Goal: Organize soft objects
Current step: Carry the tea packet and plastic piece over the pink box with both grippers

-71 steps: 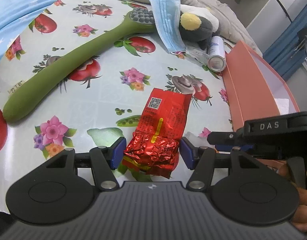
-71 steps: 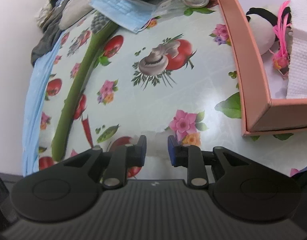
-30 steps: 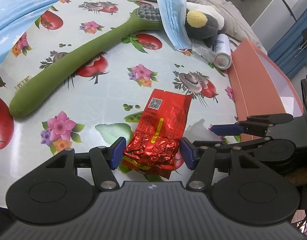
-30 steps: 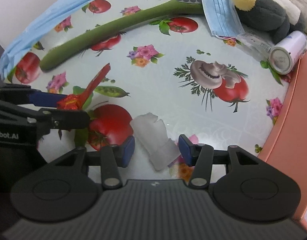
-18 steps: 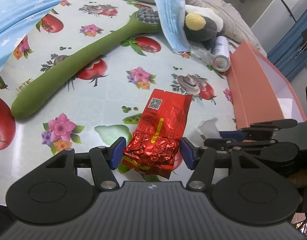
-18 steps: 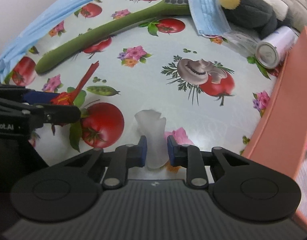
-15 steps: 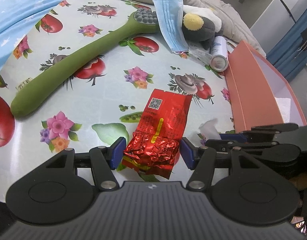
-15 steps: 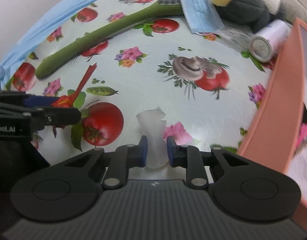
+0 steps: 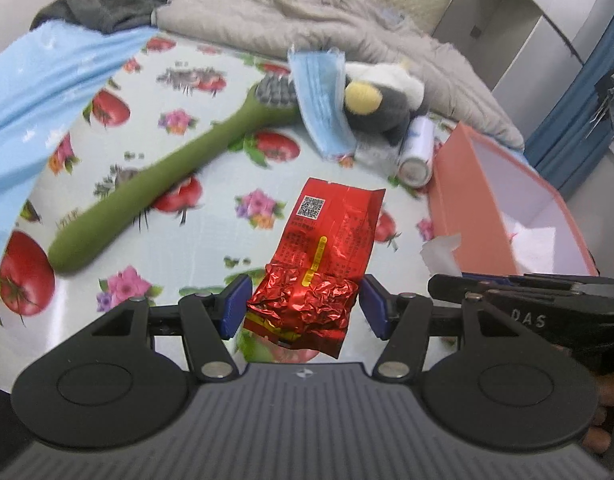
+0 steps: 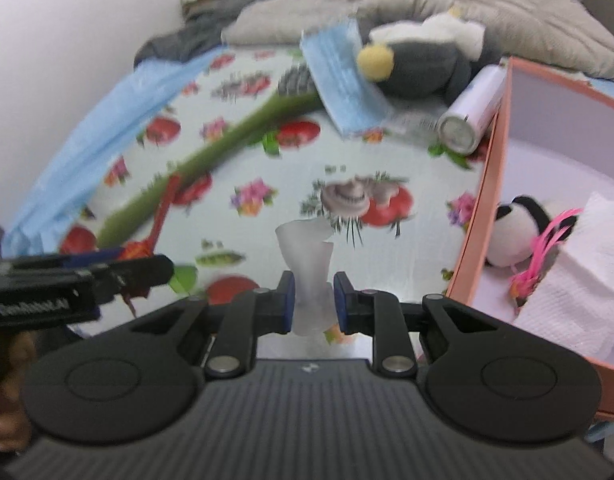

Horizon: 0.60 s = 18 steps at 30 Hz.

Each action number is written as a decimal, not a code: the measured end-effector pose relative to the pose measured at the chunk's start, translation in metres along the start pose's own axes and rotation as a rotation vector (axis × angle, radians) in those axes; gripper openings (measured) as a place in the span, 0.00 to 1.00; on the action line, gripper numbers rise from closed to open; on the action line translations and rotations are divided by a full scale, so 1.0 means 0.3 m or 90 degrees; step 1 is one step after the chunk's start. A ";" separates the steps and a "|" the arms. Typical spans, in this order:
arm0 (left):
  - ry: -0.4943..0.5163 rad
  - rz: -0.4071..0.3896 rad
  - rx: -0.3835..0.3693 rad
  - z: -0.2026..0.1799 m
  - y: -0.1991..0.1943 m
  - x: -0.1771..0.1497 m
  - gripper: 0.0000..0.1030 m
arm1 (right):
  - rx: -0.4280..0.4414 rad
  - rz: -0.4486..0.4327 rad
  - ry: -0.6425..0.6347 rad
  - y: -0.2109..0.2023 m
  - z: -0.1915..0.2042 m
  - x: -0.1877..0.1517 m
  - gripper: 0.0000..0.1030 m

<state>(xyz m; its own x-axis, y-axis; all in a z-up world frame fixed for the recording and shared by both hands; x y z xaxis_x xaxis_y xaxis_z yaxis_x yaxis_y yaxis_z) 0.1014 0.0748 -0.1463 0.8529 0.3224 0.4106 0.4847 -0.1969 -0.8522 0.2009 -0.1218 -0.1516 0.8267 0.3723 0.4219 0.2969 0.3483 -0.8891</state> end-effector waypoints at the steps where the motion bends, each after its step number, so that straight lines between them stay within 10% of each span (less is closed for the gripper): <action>1: 0.002 -0.007 -0.001 -0.009 -0.017 0.005 0.63 | 0.004 -0.010 0.007 -0.024 0.001 0.003 0.24; 18: 0.050 -0.099 -0.030 -0.229 -0.235 0.063 0.63 | -0.034 -0.168 0.033 -0.335 -0.036 0.001 0.24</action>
<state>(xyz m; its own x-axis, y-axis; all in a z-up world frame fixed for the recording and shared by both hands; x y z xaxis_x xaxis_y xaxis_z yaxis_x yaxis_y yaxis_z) 0.0966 0.0312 -0.0561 0.7790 0.2792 0.5613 0.6184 -0.1948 -0.7613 0.1764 -0.1661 -0.0641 0.7404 0.2295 0.6318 0.5290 0.3809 -0.7584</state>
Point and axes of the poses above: each gripper's, at about its wrist camera, not at the fingertips, and y roughly the way its jaws point, z to its left, x to its top, the point moved 1 cm from there along y, roughly the way its jaws point, and after that the axes turned 14 degrees about z, right-handed, at the moved point
